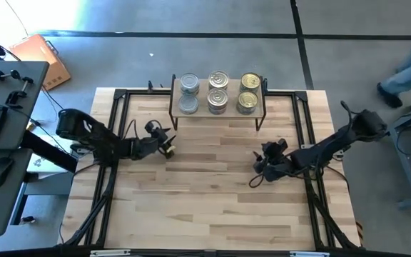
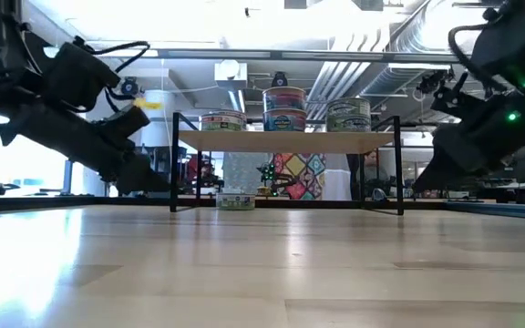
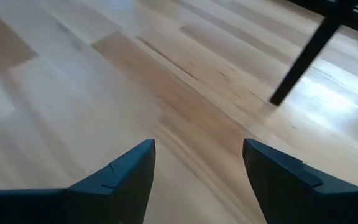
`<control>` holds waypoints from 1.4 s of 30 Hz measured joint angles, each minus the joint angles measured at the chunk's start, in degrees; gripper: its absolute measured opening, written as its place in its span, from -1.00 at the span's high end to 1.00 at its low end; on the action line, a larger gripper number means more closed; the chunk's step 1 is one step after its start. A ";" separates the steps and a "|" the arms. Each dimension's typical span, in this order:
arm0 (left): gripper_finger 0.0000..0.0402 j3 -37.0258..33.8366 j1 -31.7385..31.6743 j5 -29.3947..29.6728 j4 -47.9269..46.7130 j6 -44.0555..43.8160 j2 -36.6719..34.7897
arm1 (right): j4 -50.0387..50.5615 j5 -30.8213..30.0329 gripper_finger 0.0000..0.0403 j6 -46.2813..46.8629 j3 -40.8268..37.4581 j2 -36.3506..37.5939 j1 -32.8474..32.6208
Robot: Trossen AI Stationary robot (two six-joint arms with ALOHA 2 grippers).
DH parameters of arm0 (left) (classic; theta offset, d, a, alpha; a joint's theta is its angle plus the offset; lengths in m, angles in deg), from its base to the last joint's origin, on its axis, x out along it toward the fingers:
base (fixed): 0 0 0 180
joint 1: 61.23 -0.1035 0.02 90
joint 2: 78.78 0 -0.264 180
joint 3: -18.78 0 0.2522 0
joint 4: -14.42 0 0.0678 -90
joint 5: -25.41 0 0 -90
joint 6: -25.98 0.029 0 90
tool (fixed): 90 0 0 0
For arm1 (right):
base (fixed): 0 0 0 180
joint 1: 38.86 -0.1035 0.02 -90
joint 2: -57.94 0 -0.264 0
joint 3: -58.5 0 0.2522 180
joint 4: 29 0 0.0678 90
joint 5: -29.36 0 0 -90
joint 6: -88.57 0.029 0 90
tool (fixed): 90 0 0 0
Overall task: Stack canned seafood by type on shelf
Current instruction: Adjust the shelf
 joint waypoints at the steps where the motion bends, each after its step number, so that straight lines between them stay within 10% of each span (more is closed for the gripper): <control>1: 0.08 0.02 -0.82 -0.02 0.06 0.55 0.00 | -0.08 0.01 -0.17 -0.37 -0.26 0.01 0.45; 19: 0.08 0.08 -10.91 -15.75 6.36 8.66 0.04 | -0.85 5.60 -0.17 -13.75 -0.64 0.00 8.38; 42: 0.08 0.39 -12.17 -18.38 6.26 9.74 0.04 | -13.17 15.63 -0.17 -49.94 -0.62 6.35 34.13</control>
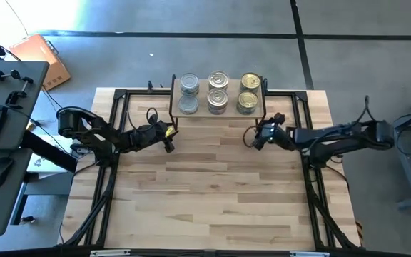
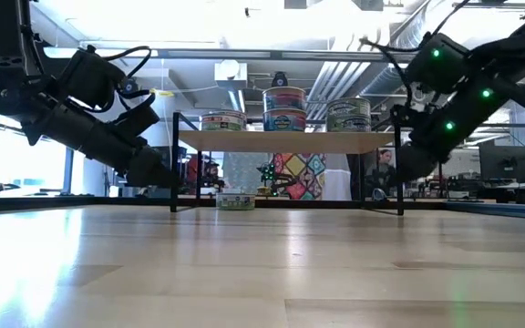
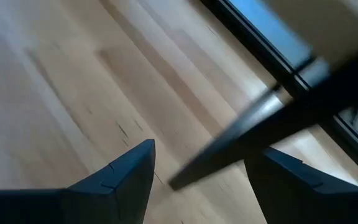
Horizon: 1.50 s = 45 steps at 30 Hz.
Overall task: Stack canned seafood by type on shelf
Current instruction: Adjust the shelf
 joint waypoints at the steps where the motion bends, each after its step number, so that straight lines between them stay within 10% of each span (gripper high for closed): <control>1: 0.08 -0.01 0.00 0.01 0.00 0.00 0.00 | -0.73 1.87 -0.17 -1.55 0.00 0.73 0.58; 8: 0.09 -0.11 0.75 0.30 -0.41 -0.09 0.00 | -2.87 10.09 -0.17 -4.96 -0.02 2.01 0.79; 45: 0.09 -0.06 23.63 -0.66 -13.99 -12.50 -0.09 | 15.22 8.27 -0.17 29.59 0.07 1.93 -28.37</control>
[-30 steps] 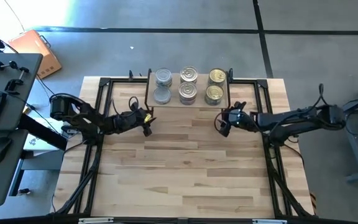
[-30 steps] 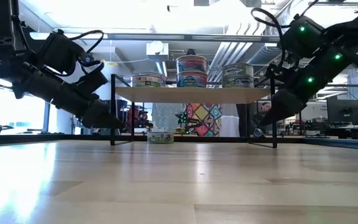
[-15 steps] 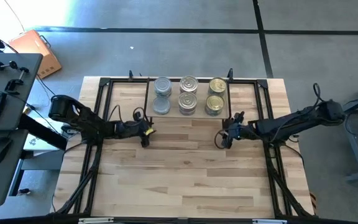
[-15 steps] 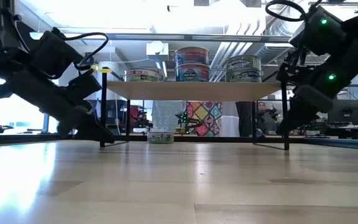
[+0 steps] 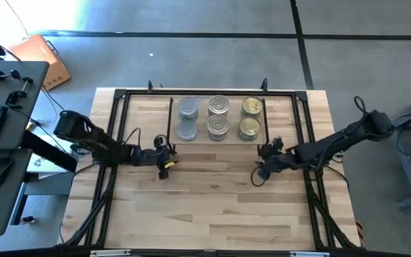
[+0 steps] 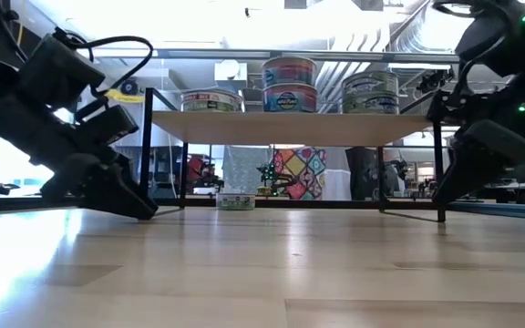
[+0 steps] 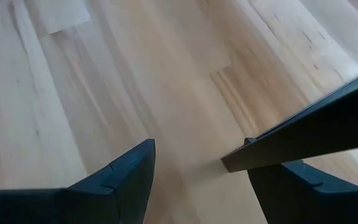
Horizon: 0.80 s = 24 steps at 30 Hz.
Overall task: Stack canned seafood by type on shelf
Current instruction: Adjust the shelf
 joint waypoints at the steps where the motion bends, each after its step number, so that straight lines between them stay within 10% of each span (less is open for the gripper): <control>1: 0.09 0.00 0.44 -0.06 -0.02 -0.13 0.00 | 0.21 -0.48 -0.17 0.67 0.00 0.00 -0.84; 24: -0.37 0.13 2.09 -4.82 -6.70 -4.18 -3.59 | 16.03 1.94 -0.44 5.11 4.58 0.09 -3.06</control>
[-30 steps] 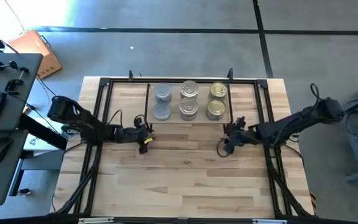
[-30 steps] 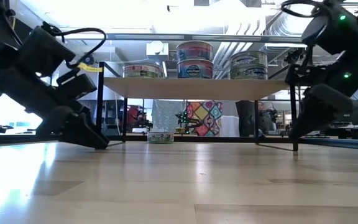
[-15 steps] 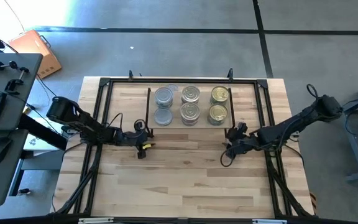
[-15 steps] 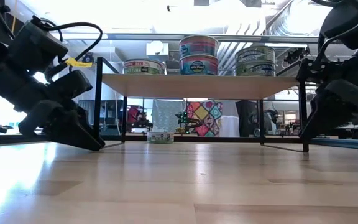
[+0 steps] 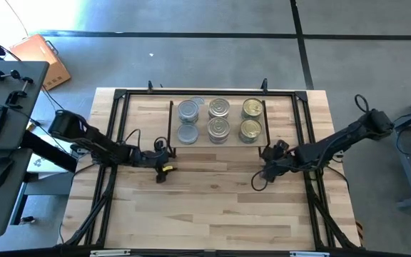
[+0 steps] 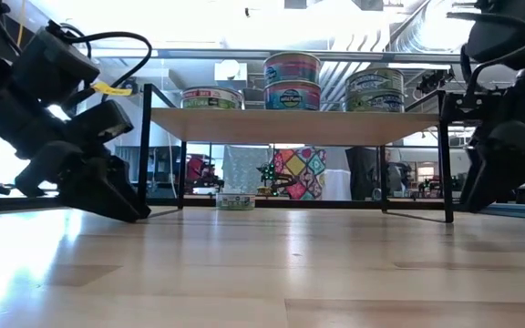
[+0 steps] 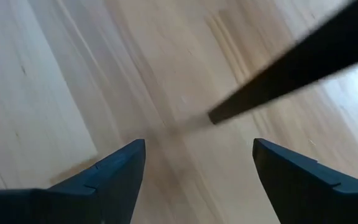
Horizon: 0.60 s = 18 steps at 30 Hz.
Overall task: Stack canned seafood by type on shelf
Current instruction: Adjust the shelf, then adjust the green white tuna can
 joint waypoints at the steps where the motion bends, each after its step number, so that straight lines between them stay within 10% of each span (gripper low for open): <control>1: -0.37 0.02 0.02 -0.23 -1.47 0.00 -0.96 | 2.29 0.03 -0.44 0.49 1.00 0.00 -0.01; 18: -0.36 -0.10 0.08 -4.33 -32.39 -7.26 -24.33 | 15.98 -1.50 -0.45 3.64 6.72 0.00 -0.90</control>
